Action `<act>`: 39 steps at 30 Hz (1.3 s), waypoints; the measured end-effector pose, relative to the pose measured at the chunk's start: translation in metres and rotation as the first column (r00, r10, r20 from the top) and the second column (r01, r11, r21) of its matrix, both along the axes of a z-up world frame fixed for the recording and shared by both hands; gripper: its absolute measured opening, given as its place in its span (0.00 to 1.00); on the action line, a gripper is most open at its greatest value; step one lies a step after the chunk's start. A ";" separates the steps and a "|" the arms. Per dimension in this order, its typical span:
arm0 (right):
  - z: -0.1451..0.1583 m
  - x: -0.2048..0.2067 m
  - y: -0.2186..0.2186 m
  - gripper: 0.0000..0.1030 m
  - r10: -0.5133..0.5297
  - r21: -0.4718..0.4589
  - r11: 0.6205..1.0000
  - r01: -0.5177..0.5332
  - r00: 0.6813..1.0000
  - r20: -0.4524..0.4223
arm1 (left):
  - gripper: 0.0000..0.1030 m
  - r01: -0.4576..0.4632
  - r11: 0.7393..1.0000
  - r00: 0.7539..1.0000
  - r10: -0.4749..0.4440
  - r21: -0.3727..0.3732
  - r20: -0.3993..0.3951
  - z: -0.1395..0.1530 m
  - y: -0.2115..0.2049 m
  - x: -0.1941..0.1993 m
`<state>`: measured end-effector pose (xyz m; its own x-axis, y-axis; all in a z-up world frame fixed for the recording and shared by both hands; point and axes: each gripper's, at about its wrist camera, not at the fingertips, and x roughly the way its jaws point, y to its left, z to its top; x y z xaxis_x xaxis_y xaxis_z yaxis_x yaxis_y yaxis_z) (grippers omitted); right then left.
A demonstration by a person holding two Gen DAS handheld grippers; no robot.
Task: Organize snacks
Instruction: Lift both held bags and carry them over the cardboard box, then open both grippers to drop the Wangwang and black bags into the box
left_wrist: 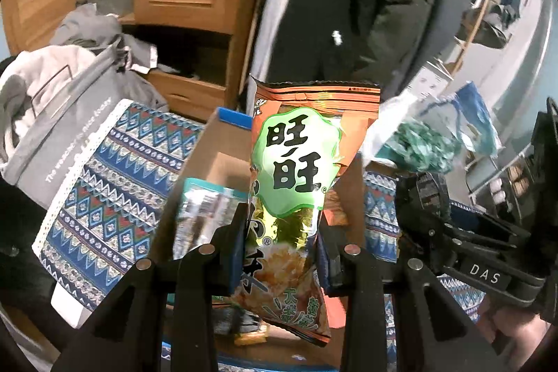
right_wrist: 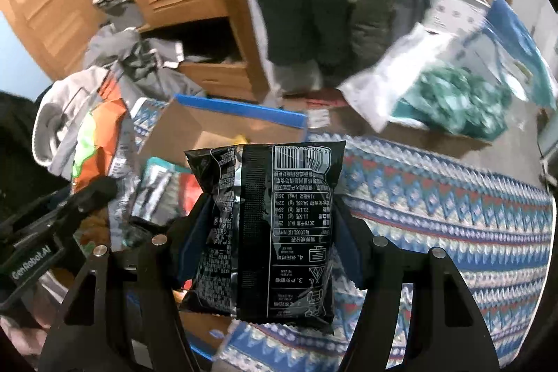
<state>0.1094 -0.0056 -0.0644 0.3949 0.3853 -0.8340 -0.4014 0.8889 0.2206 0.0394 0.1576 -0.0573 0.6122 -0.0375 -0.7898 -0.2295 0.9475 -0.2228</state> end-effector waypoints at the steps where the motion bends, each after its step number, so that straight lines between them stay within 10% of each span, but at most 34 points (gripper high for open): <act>1: 0.000 0.002 0.009 0.64 0.014 -0.005 1.000 -0.014 1.000 0.002 | 0.33 -0.012 1.000 1.000 0.012 -0.004 -0.008 -0.004 0.006 0.001; 15: -0.018 0.036 0.067 0.65 0.119 0.021 0.993 -0.118 0.990 -0.070 | 0.33 -0.106 0.992 0.992 0.100 -0.066 -0.083 -0.033 0.039 0.031; 39: 0.041 0.007 0.029 0.73 0.132 -0.023 0.991 -0.131 0.990 0.039 | 0.81 -0.092 0.992 0.996 0.093 0.083 -0.008 0.018 0.015 -0.015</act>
